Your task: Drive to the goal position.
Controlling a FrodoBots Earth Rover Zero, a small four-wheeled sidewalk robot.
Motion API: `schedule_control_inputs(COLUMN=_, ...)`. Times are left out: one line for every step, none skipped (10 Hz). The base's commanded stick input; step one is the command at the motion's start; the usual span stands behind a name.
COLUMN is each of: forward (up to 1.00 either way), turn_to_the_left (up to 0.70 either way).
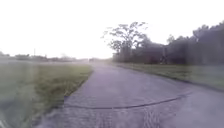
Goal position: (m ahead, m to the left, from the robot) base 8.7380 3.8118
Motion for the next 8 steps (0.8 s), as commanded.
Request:
schedule_control_inputs(forward=0.70, turn_to_the_left=0.00)
schedule_control_inputs(forward=0.70, turn_to_the_left=0.00)
schedule_control_inputs(forward=0.70, turn_to_the_left=0.00)
schedule_control_inputs(forward=0.70, turn_to_the_left=0.00)
schedule_control_inputs(forward=0.70, turn_to_the_left=0.00)
schedule_control_inputs(forward=0.70, turn_to_the_left=0.00)
schedule_control_inputs(forward=0.70, turn_to_the_left=0.00)
schedule_control_inputs(forward=0.70, turn_to_the_left=0.00)
